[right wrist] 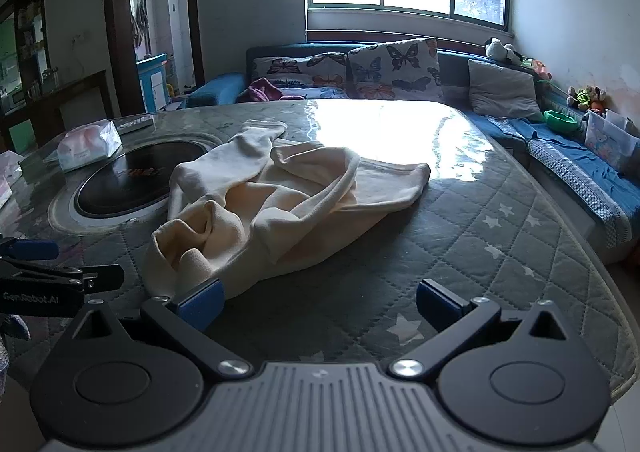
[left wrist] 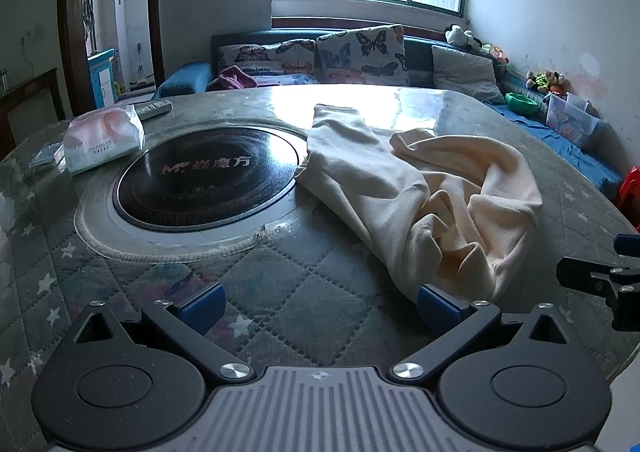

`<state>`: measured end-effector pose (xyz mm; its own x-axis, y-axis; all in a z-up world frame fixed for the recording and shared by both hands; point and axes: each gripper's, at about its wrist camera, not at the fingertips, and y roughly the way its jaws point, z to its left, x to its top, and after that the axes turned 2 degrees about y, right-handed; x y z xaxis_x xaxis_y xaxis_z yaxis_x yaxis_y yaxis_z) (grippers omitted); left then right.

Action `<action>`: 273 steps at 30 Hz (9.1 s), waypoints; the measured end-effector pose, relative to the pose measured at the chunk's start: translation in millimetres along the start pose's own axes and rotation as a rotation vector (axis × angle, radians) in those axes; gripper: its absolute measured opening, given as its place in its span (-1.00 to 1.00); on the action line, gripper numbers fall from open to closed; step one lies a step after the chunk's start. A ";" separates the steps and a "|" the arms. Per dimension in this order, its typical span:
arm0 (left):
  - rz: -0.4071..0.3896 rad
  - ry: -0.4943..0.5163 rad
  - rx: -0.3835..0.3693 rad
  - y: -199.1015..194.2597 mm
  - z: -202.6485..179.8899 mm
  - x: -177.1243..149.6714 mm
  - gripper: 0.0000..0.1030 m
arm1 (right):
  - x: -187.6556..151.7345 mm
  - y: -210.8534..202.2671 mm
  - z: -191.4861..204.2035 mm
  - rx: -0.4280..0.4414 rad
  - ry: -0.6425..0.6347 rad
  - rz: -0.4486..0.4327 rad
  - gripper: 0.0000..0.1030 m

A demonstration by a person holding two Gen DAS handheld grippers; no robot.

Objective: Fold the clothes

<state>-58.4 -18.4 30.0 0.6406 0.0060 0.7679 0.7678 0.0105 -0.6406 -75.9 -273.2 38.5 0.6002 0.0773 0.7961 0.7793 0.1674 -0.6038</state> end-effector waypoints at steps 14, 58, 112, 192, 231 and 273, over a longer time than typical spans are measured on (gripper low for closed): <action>0.004 0.004 -0.005 3.8 -2.4 7.9 1.00 | 5.4 5.2 0.3 0.005 0.000 0.014 1.00; 0.027 0.029 -0.015 21.4 -17.7 43.6 1.00 | 37.8 30.8 0.3 0.018 0.010 0.022 0.99; -0.001 0.149 -0.059 115.8 -41.9 125.7 0.71 | 104.3 160.6 -35.3 0.092 -0.027 0.100 -0.54; -0.026 -0.241 0.116 56.7 137.2 85.8 -0.83 | 147.6 243.7 -18.0 0.216 -0.069 0.217 -0.60; 0.026 -0.273 0.167 -15.4 152.8 10.2 -0.84 | 38.1 36.8 -184.8 -0.313 0.226 -0.069 -0.93; 0.010 -0.106 0.028 -3.7 104.3 28.8 -0.84 | 0.6 47.3 -176.0 -0.168 0.179 0.099 -0.36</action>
<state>-44.0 86.0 54.8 0.6425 0.1118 0.7581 0.7596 0.0376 -0.6493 -6.9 -438.2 3.4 0.6854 -0.0919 0.7223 0.7255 0.0013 -0.6883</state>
